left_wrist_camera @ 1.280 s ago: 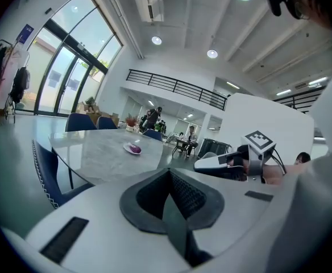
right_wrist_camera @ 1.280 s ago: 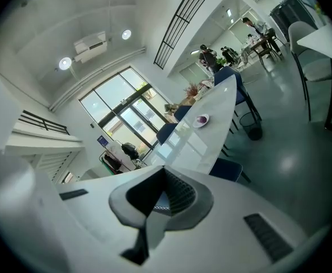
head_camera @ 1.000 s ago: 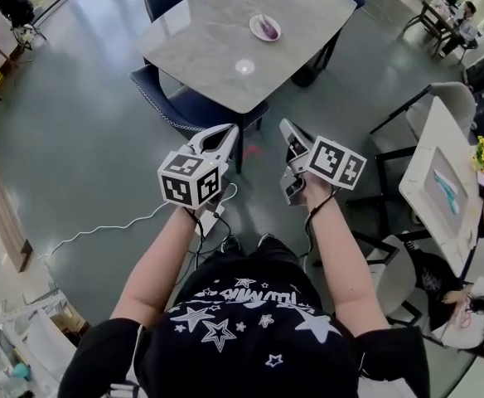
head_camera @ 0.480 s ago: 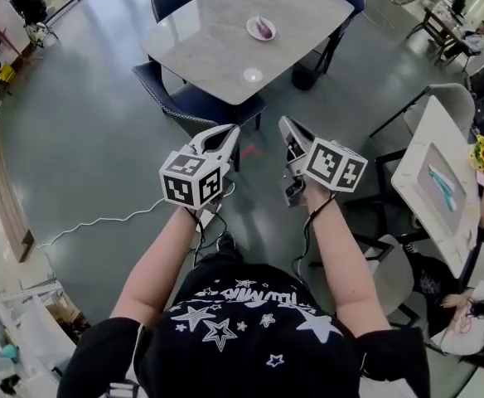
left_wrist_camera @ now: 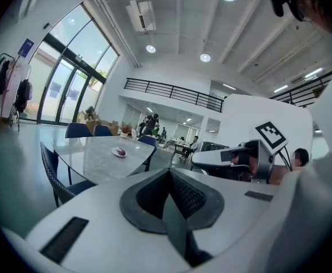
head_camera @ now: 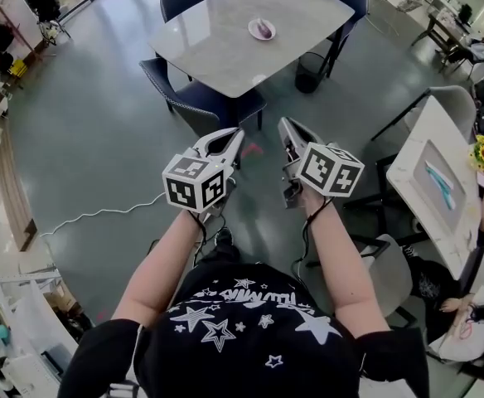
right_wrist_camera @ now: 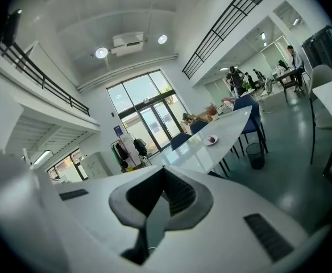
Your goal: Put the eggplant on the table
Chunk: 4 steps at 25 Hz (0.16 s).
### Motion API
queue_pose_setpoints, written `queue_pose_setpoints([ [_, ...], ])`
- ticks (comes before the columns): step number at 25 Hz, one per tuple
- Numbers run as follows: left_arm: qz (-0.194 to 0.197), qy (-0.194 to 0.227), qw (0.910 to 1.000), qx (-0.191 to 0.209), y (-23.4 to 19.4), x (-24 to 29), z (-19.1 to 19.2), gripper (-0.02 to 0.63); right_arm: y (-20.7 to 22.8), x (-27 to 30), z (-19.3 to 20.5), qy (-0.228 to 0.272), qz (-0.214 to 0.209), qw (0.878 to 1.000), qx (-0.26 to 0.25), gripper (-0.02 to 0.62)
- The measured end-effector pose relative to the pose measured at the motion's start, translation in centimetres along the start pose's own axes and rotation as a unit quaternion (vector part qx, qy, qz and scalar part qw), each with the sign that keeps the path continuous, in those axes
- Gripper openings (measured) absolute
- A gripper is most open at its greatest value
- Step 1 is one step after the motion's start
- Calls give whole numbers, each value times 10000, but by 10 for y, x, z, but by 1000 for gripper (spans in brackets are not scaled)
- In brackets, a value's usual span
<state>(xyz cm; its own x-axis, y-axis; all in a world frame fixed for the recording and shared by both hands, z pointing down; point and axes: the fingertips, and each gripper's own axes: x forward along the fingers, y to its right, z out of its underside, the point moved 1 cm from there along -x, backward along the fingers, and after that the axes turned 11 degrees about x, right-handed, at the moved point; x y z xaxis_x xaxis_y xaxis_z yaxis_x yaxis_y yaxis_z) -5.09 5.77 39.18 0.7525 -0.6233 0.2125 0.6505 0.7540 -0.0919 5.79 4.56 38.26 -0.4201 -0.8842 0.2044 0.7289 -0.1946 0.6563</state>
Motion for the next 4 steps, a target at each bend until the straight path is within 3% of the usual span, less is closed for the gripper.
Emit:
queue_pose_setpoints([
  [4, -81, -17, 10000, 33, 14, -12, 3, 6, -3, -19, 9, 9, 84, 9997, -244, 6],
])
